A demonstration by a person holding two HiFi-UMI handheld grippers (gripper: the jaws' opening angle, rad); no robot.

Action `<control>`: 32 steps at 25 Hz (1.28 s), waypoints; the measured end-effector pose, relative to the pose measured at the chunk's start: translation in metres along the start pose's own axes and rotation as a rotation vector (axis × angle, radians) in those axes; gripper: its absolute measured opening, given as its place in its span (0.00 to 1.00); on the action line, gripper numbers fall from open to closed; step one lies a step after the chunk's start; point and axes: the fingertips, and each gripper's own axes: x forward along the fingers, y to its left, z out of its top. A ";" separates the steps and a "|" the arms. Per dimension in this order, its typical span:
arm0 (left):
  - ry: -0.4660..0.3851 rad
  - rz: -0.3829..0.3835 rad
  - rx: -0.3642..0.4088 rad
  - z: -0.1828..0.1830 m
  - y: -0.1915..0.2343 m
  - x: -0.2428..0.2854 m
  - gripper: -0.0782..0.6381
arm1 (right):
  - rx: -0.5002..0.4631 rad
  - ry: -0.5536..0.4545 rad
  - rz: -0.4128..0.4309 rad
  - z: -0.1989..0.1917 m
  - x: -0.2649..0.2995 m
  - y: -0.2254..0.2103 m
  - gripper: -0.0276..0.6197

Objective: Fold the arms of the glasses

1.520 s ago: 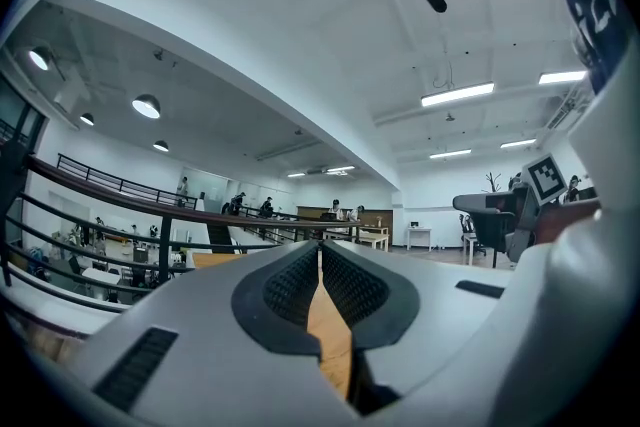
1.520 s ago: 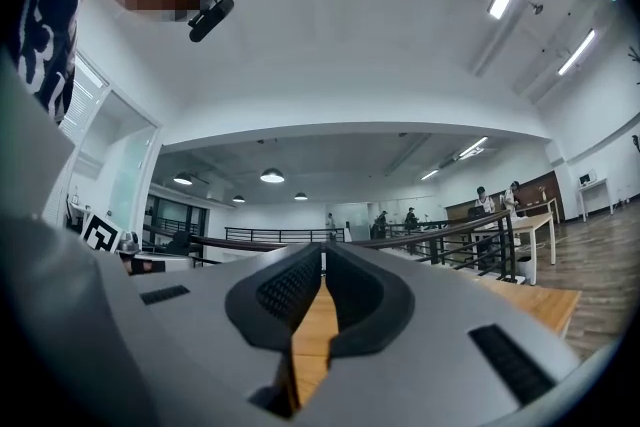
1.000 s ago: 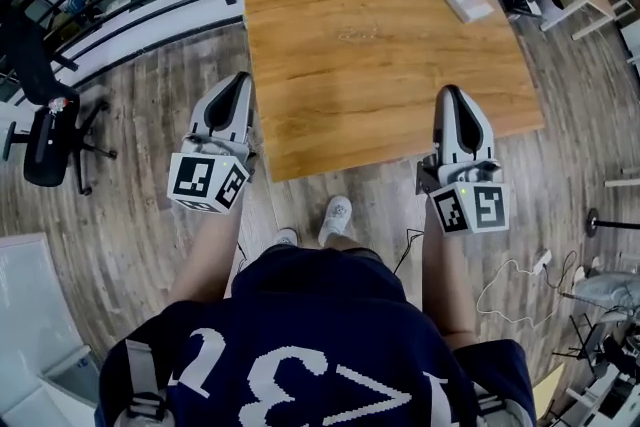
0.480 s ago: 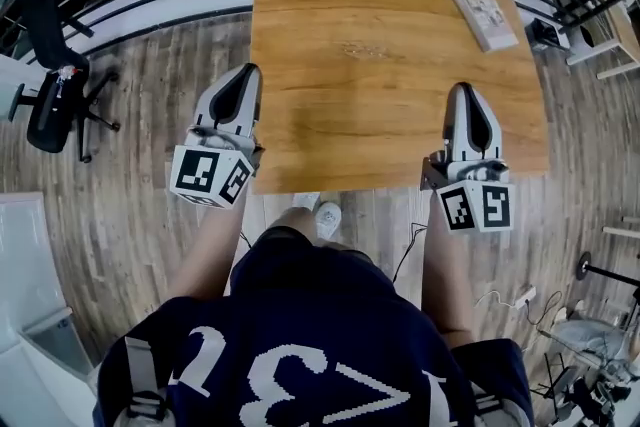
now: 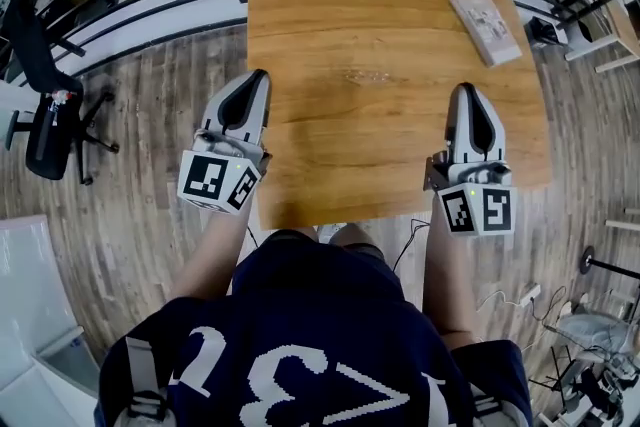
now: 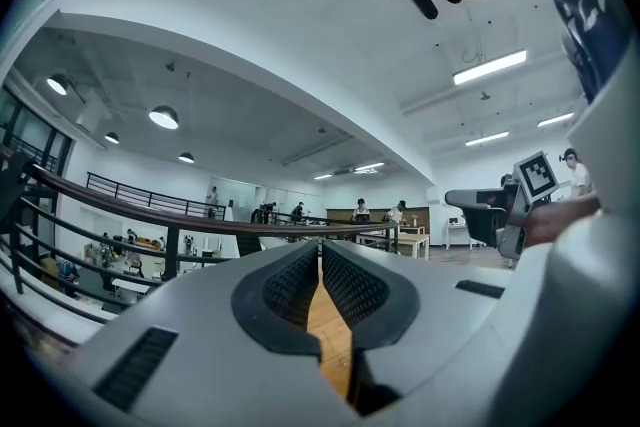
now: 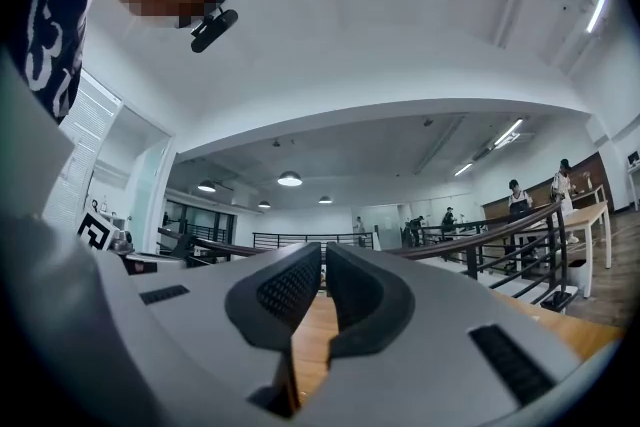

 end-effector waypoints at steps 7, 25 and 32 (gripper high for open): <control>0.017 0.016 -0.016 -0.013 0.017 0.023 0.14 | -0.054 0.063 0.038 -0.029 0.032 0.001 0.10; 0.110 0.131 -0.066 -0.077 0.027 0.047 0.14 | -0.669 0.623 0.398 -0.270 0.083 0.017 0.17; 0.152 0.156 -0.102 -0.093 0.033 0.042 0.14 | -0.932 0.710 0.526 -0.344 0.090 0.024 0.22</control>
